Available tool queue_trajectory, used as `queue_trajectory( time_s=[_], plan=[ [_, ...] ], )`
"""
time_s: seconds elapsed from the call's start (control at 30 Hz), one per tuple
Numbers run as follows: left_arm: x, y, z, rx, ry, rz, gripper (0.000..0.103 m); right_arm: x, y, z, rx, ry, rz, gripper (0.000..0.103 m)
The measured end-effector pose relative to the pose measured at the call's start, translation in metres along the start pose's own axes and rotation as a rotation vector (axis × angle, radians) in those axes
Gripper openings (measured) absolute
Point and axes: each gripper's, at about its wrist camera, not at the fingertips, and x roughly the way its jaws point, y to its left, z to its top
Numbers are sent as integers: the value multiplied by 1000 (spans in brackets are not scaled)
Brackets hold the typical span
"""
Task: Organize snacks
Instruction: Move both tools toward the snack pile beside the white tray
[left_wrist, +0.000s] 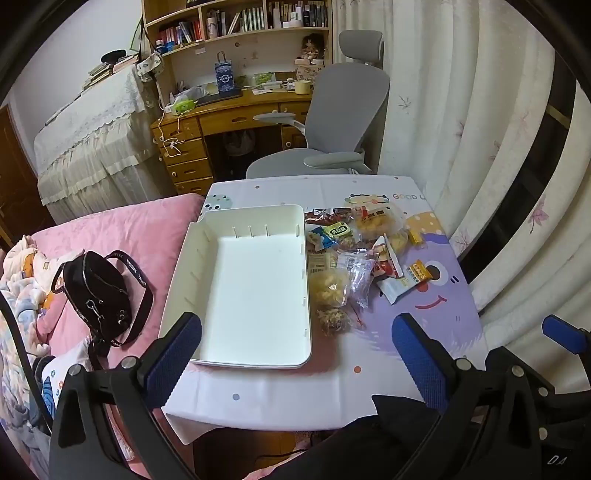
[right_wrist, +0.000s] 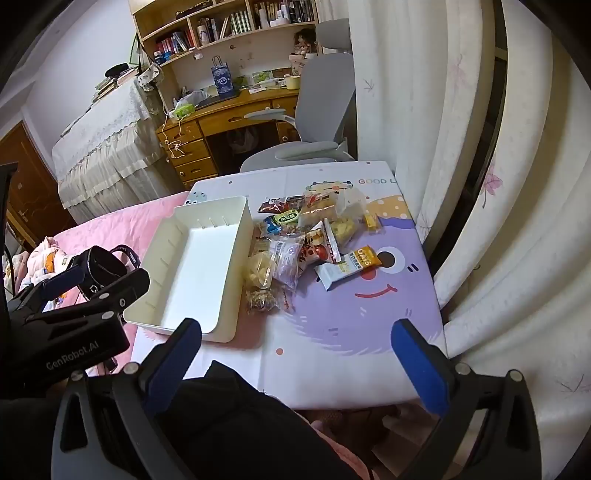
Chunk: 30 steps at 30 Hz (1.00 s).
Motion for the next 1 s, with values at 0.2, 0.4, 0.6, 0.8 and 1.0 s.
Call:
queue_trajectory(
  time_s=[0.2,0.4,0.6,0.8,1.0],
  plan=[
    [0,0,0,3,-10,1,102,0,0,-1,0,2,4,103],
    [0,-1,0,4,-8,2,102,2,1,-1,0,4,1,103],
    [0,0,0,4,-6,-1,102,3,1,1,1,6,1,103],
    [4,-2,0,5,-6,-1,102,6,-1,3,2,8,1,103],
    [4,-2,0,6,-4,-2,102,7,-1,4,7,9,-2,103]
  ],
)
